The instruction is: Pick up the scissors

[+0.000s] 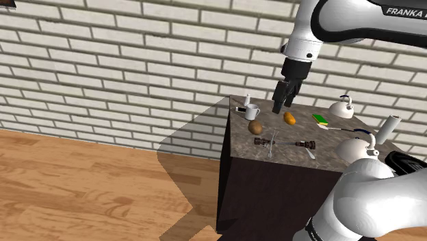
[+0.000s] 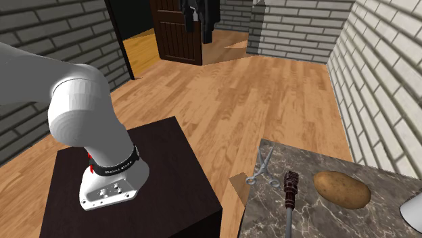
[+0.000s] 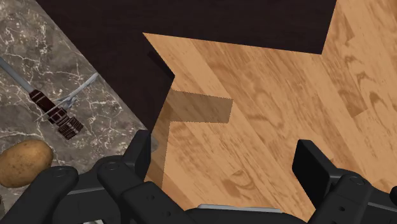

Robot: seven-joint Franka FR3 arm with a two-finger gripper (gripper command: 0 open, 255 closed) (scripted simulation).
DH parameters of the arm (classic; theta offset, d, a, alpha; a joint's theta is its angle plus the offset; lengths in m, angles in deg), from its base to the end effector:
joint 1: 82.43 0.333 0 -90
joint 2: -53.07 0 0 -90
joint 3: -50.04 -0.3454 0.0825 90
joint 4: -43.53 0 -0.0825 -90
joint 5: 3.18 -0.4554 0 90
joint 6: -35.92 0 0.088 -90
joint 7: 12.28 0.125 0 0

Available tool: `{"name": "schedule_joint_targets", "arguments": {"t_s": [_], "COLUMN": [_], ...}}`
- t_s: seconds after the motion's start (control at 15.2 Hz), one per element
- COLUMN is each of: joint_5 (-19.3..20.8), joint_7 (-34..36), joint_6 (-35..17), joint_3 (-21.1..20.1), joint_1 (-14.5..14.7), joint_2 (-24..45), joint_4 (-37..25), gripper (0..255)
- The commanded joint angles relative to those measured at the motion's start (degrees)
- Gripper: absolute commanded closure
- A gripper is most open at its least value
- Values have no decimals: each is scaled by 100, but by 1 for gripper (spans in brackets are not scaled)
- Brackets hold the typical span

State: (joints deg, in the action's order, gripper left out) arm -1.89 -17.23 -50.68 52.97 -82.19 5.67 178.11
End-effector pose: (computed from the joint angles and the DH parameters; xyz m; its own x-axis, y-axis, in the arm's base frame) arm 0.3387 -0.0235 0.6059 0.9984 0.0550 -0.0095 0.0548 -0.9984 -0.0160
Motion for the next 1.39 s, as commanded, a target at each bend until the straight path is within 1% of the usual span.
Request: {"name": "schedule_joint_targets", "arguments": {"t_s": [0.0, 0.33, 0.66, 0.99, 1.32], "joint_5": [0, 419, 829, 1204, 1506], "joint_7": [0, -484, -929, -1335, -1714], "joint_6": [0, -703, -1468, -2277, -3094], "joint_3": [0, 347, 706, 1069, 1420], "joint_1": [0, -97, -217, -337, -441], "joint_2": [0, 364, 924, 1679, 2609], "joint_4": [0, 482, 798, 933, 876], "gripper": [0, 0, 0, 0, 0]}}
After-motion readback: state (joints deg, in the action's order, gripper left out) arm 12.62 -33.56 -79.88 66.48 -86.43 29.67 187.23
